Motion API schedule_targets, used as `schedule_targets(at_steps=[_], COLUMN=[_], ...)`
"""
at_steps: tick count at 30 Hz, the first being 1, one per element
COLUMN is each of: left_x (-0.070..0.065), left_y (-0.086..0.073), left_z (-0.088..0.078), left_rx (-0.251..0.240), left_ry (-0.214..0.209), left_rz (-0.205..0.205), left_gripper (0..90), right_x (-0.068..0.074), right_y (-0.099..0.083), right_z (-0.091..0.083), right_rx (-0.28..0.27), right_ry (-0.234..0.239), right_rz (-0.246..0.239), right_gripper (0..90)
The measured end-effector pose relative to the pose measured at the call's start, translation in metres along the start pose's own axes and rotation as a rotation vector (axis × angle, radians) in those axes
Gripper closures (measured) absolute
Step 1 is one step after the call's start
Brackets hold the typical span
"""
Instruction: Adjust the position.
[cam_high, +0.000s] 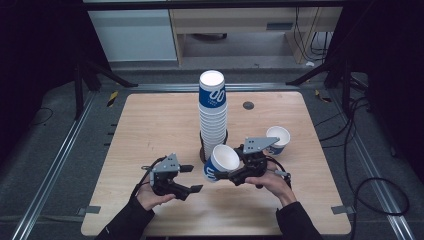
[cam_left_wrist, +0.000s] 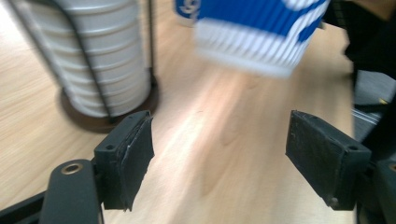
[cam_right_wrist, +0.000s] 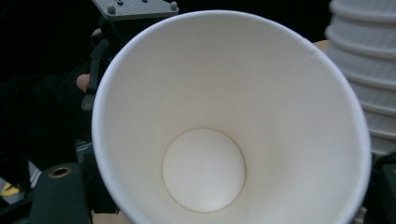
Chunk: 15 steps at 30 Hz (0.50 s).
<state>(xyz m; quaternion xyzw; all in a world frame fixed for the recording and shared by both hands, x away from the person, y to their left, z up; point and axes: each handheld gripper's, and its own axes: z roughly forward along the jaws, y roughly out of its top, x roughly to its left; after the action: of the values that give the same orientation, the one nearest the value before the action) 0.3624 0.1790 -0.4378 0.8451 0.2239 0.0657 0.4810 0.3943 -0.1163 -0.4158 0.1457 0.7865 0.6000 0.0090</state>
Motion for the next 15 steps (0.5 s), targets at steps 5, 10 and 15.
schedule_targets(at_steps=[5, 10, 15], left_x=[0.014, 0.027, 0.037], left_y=[-0.003, -0.008, -0.013], left_z=[-0.009, -0.017, -0.021], left_rx=[-0.021, -0.031, -0.036], left_ry=[0.084, 0.165, 0.213], left_rz=[-0.058, -0.122, -0.167], left_gripper=[21.9, 20.7, 20.1], right_x=[-0.006, -0.008, -0.01], right_y=[0.0, 0.001, -0.001], right_z=[-0.016, -0.03, -0.041], right_rx=[0.003, 0.023, 0.047], right_ry=[-0.089, -0.181, -0.253], right_rz=[0.009, 0.013, 0.021], right_gripper=[20.2, 20.2, 20.2])
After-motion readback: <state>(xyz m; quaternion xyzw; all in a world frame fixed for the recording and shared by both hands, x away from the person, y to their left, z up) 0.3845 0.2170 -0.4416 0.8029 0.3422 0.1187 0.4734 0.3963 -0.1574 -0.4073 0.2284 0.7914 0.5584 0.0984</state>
